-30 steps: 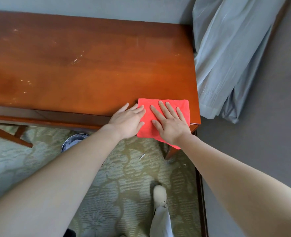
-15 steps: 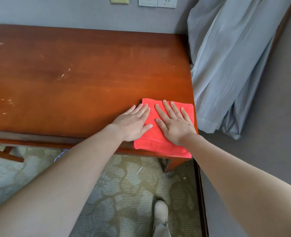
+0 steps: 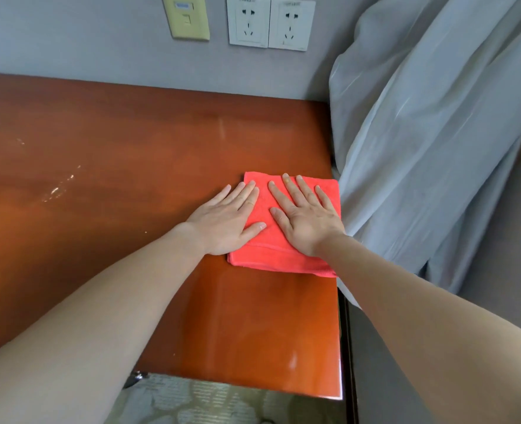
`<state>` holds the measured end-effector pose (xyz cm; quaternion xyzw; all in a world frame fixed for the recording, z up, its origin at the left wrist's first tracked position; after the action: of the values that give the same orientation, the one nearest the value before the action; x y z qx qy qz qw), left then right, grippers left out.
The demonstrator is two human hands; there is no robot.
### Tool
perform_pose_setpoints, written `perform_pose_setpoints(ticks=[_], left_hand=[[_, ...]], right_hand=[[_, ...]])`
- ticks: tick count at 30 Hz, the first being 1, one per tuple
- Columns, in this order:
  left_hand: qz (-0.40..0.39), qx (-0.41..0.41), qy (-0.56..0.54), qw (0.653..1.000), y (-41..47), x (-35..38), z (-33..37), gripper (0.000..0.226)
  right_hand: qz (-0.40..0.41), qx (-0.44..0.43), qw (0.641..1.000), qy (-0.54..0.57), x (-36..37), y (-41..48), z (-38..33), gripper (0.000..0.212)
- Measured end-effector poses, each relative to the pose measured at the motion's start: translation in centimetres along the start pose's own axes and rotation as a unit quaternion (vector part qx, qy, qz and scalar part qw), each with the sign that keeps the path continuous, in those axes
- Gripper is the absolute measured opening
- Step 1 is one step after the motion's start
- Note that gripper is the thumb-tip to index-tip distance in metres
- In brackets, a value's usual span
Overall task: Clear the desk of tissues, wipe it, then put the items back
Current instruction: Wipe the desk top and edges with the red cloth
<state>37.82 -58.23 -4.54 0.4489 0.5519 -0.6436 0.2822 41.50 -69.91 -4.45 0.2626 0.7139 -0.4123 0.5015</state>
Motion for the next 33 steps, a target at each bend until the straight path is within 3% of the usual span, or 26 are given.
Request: perform_pose_setpoints(ticks=[6, 11, 14, 18, 33], left_hand=[[-0.01, -0.007, -0.041, 0.999, -0.7, -0.5, 0.2, 0.075], [-0.041, -0.008, -0.043, 0.998, -3.1, 0.6, 1.0, 0.075], [-0.006, -0.006, -0.046, 0.999, -2.6, -0.4, 1.8, 0.074], [0.001, 0.011, -0.11, 0.994, -1.3, 0.6, 2.5, 0.072], [0.026, 0.039, -0.078, 0.996, 16.3, -7.8, -6.7, 0.073]], right_hand=[[0.066, 0.045, 0.996, 0.037, -0.6, -1.5, -0.1, 0.063], [0.046, 0.034, 0.997, 0.042, 0.8, -4.6, -1.3, 0.067], [0.056, 0.051, 0.996, 0.049, 0.8, -4.6, -1.2, 0.074], [0.066, 0.047, 0.995, 0.051, 0.3, -3.6, -0.8, 0.068], [0.088, 0.104, 0.99, 0.022, -7.1, 13.2, 6.7, 0.062]])
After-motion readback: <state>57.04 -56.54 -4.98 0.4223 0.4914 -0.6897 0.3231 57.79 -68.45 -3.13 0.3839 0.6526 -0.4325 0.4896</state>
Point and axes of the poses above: each hand's wrist, its own y-axis towards the middle knuckle, its own x-axis out of the palm, z = x × y, the point moved 10 cm from there along y, towards the middle knuckle, and after that the axes turned 10 degrees about -z, right-handed, at the moved point
